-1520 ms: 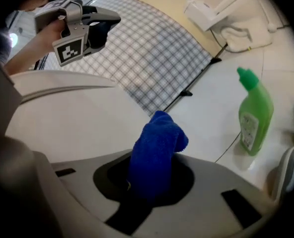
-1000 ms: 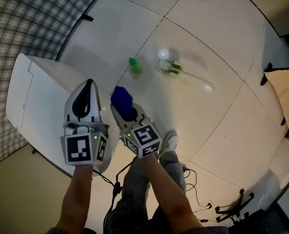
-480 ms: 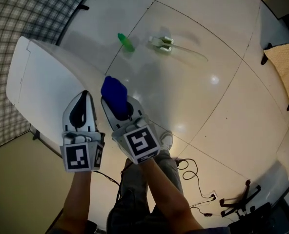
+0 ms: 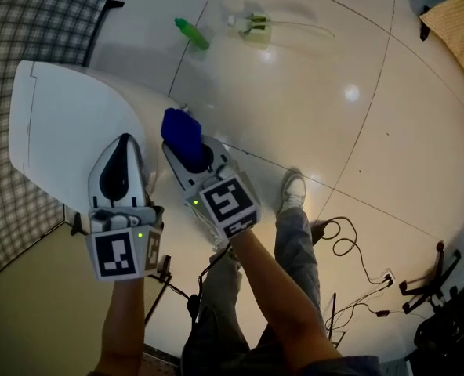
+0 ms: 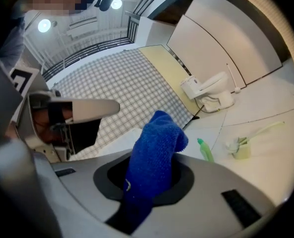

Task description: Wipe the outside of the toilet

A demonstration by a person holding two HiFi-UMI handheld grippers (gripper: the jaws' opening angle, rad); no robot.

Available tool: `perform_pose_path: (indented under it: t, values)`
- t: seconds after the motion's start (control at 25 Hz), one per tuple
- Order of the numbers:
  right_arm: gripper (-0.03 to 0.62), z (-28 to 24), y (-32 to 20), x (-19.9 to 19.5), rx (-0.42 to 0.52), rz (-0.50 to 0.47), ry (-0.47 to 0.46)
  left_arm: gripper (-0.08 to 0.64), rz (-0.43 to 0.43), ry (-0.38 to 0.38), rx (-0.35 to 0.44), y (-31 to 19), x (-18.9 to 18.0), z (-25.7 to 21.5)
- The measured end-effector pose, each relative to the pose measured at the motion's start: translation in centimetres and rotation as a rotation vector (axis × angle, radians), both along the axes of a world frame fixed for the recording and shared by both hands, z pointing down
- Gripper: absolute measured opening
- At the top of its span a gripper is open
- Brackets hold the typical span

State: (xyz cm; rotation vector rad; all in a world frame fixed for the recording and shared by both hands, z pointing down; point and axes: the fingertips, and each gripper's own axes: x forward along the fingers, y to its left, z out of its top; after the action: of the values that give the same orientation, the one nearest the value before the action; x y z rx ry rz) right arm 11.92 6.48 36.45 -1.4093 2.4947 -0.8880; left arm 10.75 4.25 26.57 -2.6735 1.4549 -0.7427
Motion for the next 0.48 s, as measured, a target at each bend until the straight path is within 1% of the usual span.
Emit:
perform_pose_path:
  t: [0.08, 0.16, 0.28, 0.36, 0.48]
  values:
    - [0.075, 2.4, -0.8, -1.4, 0.011, 0.043, -0.016, 0.017, 0.066, 0.004, 0.052, 0.3, -1.0, -0.1]
    - [0.075, 4.6, -1.8, -2.7, 0.02, 0.084, -0.033, 0.017, 0.127, 0.0, 0.089, 1.1, -2.3, 0.3]
    - [0.075, 7.4, -2.2, -5.0, 0.03, 0.113, -0.021, 0.017, 0.227, -0.036, 0.129, 2.9, -3.9, 1.4]
    - [0.075, 8.3, -1.1, -5.7, 0.021, 0.144, -0.044, 0.017, 0.275, -0.058, 0.123, 3.9, -3.8, 2.0]
    - [0.075, 9.0, 2.8, -6.3, -0.008, 0.161, -0.098, 0.017, 0.274, -0.062, 0.089, 5.1, -2.6, 2.9]
